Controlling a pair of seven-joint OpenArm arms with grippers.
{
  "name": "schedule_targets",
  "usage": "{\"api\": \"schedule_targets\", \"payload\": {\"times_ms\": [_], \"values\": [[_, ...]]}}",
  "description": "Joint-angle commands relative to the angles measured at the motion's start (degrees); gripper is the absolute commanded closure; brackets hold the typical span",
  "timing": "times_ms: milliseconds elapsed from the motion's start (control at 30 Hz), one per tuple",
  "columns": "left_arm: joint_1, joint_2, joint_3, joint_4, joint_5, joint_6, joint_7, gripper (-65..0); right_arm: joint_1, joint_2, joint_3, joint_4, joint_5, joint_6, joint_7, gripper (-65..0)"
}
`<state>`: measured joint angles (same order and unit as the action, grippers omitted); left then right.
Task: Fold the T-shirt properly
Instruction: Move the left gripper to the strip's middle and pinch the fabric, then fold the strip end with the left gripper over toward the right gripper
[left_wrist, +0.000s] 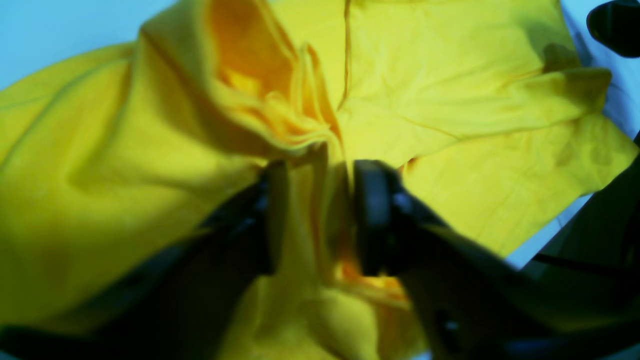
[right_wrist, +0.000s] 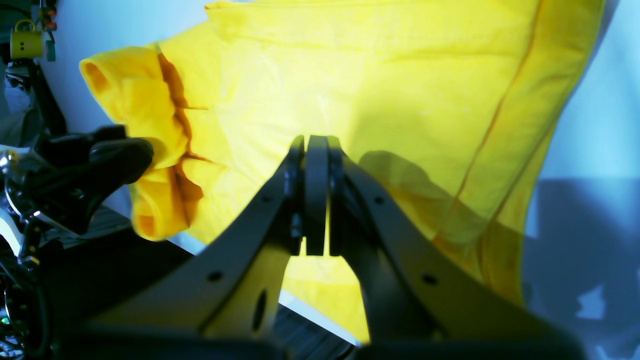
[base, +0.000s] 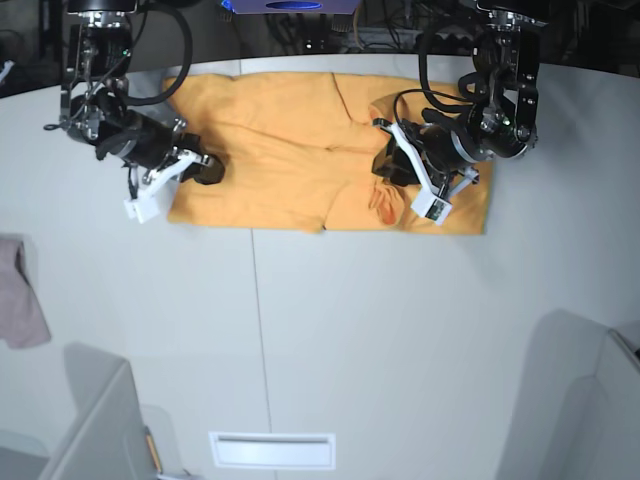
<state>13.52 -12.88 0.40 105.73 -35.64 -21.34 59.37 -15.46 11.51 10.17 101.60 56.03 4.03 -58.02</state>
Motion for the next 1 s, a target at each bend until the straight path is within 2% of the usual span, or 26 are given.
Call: {"api": "schedule_targets", "payload": {"times_ms": [0,67,167,333,500,533,600,733,833,867,900,967], "values": [[-0.3,-0.3,1.0,0.9,-1.0,-0.2,-0.9,-29.6,0.4,0.5,0.3,0.9,1.2,0.5,0.8,0.0],[-0.4,-0.3,3.0,0.9,-1.0,-0.2,-0.9,-35.4,0.5,0.5,0.3,0.9,1.2,0.5,0.8,0.0],[-0.8,-0.2,6.9,0.5,-0.8,-0.2,-1.0,-39.5,0.5,0.5,0.3,0.9,1.2,0.5,0.8,0.0],[-3.4,-0.2,14.1,-3.7,-1.0,-0.2,-1.0,-39.0,0.9,0.5,0.3,0.9,1.2,0.5,0.8,0.0],[-2.9,-0.5,14.9,-1.2,-1.0,-0.2,-1.1,-38.5,1.5,0.5,0.9,0.9,1.2,0.5,0.8,0.0],[-2.8,-0.7,14.7,0.9,-1.0,-0.2,-1.1,-36.4,1.9,0.4,2.4,0.9,1.2,0.5,0.8,0.0],[-1.4,-0.8,11.6,3.9,-1.0,-0.2,-1.0,-28.1,2.1,-0.4,4.6,0.9,1.2,0.5,0.7,0.0],[1.4,-0.9,-0.1,6.5,-1.0,-0.6,-1.0,0.0,3.0,-1.0,8.2,0.8,1.2,0.4,0.0,0.0],[2.3,-1.0,-9.0,6.3,-1.1,-0.7,-0.9,0.0,4.3,-0.7,9.3,-1.3,1.3,0.4,-4.2,0.0],[3.0,-1.1,-12.7,6.3,-1.1,-0.7,-0.9,0.0,5.0,-0.7,10.5,-2.0,1.3,0.4,-6.9,-7.1],[3.8,-1.6,-16.7,6.3,-1.1,-0.8,-0.9,0.0,5.4,-1.0,12.3,-2.9,1.3,0.5,-9.5,-19.5],[5.1,-3.6,-24.2,6.3,-0.9,-0.8,-1.2,0.0,5.8,-1.3,15.3,-4.9,1.3,1.0,-12.5,-39.5]]}}
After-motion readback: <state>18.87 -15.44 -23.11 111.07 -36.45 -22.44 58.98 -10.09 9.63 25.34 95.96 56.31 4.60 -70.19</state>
